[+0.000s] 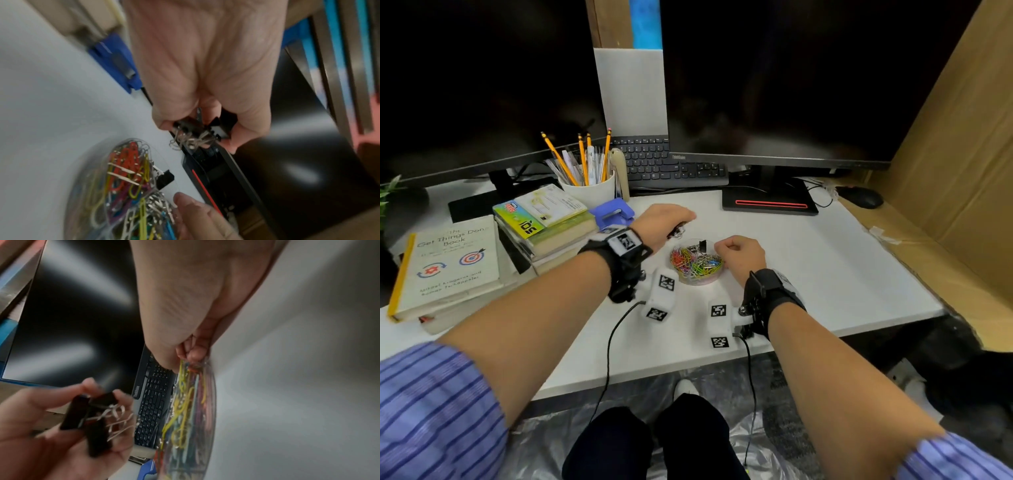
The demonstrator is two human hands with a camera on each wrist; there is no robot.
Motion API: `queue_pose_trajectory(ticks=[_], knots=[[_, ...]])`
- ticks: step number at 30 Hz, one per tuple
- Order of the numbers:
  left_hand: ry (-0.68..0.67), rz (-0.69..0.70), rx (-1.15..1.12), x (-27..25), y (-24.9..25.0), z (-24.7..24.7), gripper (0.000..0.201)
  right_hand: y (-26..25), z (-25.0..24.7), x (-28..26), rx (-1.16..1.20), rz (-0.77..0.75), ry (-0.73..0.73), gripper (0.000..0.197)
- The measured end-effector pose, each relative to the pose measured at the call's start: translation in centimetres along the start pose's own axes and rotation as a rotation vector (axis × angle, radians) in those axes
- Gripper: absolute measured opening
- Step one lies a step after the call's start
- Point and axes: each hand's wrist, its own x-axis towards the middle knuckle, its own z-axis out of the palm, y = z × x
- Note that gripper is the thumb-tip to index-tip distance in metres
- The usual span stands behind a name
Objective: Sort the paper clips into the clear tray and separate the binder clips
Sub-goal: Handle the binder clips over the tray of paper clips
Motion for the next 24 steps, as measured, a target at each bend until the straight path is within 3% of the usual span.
queue_pose_trajectory(ticks=[3, 6, 10, 18, 24], knots=[[-0.066, -0.021, 0.247, 1.2, 1.4, 1.6, 0.032, 0.0, -0.1, 0.0, 0.008, 0.005, 0.004, 0.016], [-0.142, -0.026, 0.341, 1.6, 1.1, 2.5, 0.042, 0.0, -0.1, -0.1, 0.001, 0.002, 0.019, 0.016], [-0.236, 0.028, 0.358, 1.5, 1.0, 3.1, 0.023, -0.2, 0.0, -0.2, 0.001, 0.002, 0.036, 0.017], [-0.172, 0.130, 0.420, 2.0, 0.3, 2.6, 0.024, -0.1, 0.0, -0.1, 0.001, -0.002, 0.035, 0.018], [-0.206, 0.198, 0.488, 2.1, 0.7, 2.1, 0.022, -0.2, 0.0, -0.2, 0.010, -0.007, 0.037, 0.018]])
